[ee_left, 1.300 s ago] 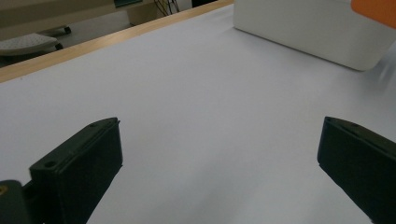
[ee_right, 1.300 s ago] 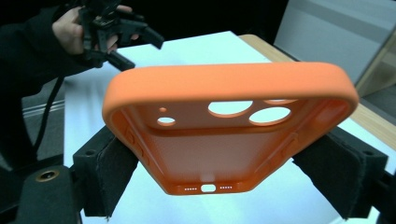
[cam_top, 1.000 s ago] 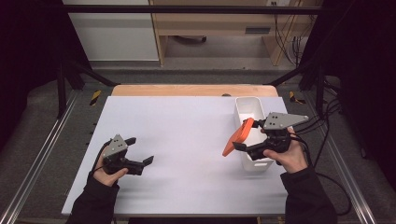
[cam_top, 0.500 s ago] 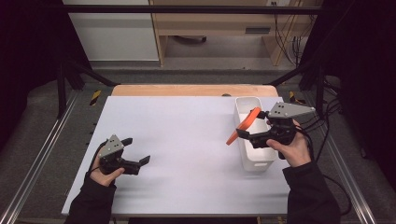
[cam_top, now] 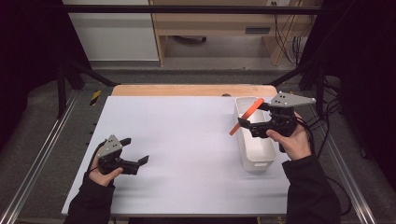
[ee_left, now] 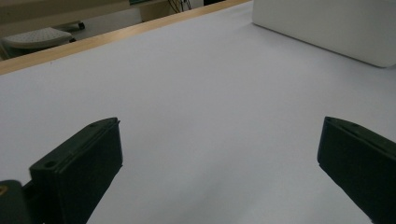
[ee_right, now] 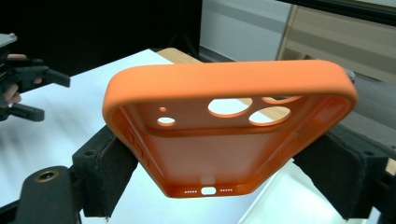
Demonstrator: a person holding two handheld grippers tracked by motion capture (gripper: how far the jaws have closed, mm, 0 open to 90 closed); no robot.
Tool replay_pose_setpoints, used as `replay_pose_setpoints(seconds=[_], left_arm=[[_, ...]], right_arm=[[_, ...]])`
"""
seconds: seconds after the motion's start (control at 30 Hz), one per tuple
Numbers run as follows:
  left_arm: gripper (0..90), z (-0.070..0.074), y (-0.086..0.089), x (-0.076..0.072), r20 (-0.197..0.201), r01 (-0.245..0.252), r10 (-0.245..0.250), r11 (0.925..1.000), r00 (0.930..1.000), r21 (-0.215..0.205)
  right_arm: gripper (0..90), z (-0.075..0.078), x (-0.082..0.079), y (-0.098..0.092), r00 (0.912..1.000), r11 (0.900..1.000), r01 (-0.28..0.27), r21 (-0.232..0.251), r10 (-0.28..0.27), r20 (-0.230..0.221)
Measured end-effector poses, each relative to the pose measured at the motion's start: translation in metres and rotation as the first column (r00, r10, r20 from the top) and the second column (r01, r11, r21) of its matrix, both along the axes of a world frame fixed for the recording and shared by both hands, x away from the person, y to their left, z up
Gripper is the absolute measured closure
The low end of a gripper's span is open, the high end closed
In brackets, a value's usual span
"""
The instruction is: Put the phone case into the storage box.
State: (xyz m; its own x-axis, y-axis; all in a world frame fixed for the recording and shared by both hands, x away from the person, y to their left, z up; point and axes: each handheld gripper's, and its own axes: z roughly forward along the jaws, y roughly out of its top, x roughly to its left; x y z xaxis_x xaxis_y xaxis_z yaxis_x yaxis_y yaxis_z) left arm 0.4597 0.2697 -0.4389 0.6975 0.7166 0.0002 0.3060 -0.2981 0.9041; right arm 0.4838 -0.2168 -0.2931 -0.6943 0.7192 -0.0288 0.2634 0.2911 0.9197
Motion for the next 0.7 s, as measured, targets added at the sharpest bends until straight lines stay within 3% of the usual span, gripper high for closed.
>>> replay_pose_setpoints(seconds=[0.33,0.7], left_arm=[[0.0,-0.001,0.0,0.0,0.002,-0.002,0.002,1.0,1.0,0.003],[0.0,-0.001,0.0,0.0,0.001,0.001,-0.001,1.0,1.0,0.006]], right_arm=[[15.6,0.006,0.006,0.002,0.9992,0.999,0.04,-0.01,-0.039,0.004],[15.5,0.01,0.017,0.0,0.9921,0.992,0.125,-0.028,-0.125,-0.008]])
